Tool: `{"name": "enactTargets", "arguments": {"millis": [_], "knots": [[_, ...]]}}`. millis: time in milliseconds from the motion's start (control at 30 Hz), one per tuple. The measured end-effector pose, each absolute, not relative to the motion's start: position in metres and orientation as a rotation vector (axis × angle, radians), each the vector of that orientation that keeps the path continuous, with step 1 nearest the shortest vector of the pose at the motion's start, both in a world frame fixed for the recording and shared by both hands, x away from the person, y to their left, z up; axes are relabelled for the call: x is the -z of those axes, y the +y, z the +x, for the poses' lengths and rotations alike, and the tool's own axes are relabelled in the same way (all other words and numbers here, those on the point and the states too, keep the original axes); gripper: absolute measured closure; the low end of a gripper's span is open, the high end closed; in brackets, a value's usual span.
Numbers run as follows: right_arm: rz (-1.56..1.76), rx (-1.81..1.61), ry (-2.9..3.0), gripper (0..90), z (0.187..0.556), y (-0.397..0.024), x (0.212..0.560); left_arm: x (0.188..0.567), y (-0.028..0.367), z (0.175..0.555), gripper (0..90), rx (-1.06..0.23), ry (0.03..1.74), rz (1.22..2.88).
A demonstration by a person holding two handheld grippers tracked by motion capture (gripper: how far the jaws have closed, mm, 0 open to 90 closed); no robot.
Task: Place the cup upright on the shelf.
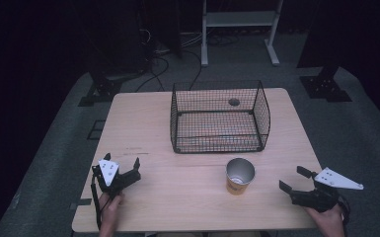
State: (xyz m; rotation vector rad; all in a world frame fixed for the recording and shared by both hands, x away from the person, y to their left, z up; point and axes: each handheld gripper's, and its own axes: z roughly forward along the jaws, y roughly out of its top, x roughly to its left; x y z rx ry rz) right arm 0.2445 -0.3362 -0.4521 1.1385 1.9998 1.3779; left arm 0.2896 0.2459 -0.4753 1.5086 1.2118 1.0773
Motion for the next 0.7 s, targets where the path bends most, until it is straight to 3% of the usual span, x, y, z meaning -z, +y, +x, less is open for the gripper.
{"name": "enactTargets", "arguments": {"millis": [700], "knots": [[1.008,-1.397,2.157,8.5,0.244,-0.3,0.444,0.475,0.246,0.29,0.8,-1.075,1.213,1.506]]}}
